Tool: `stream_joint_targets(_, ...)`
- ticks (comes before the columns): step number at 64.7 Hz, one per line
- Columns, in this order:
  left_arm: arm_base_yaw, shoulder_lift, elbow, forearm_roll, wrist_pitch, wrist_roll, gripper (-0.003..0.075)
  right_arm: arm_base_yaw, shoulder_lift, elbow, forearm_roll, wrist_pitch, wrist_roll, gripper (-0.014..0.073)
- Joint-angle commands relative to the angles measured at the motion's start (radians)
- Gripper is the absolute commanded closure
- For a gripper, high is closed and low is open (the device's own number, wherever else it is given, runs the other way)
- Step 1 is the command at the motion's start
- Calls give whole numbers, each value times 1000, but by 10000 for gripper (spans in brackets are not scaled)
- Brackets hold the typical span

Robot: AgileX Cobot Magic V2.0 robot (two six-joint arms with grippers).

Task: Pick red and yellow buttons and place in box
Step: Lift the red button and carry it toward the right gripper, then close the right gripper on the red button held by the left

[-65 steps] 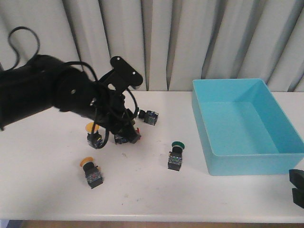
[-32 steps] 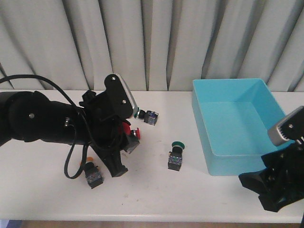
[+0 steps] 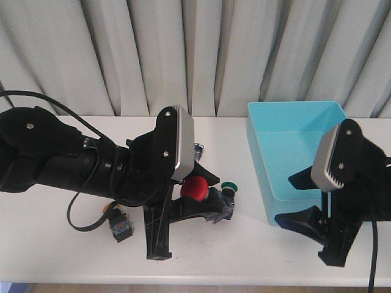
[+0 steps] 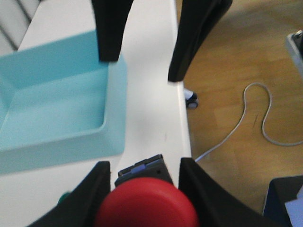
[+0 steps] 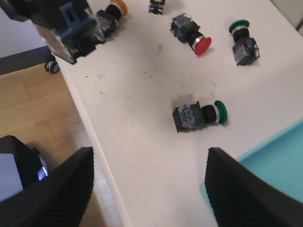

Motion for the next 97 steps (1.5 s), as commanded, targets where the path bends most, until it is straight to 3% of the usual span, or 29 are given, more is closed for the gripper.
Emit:
stream_joint_targets(1,-3,-44,-21,-117,29,66,574,33,-12,-31,56,-3,-73,95)
stream_joint_targets(26,-3,-44,-21,-102,120,346,574,60,-12,-31,90,36,-277,95)
stream_joint_targets(39,-3,-44,-21,-102,120,345,574,60,-12,-31,188,50,-373,95)
stream_joint_targets(65,-3,-44,-21,-102,120,345,574,63,29,-31,223,68,-435,95)
stream_joint_targets(82,-3,-44,-21,-102,126,345,574,225,76,-74,166,-64,-372,95)
stream_joint_targets(97,-3,-44,-21,-102,128,345,574,294,105,-74,174,-67,-370,95)
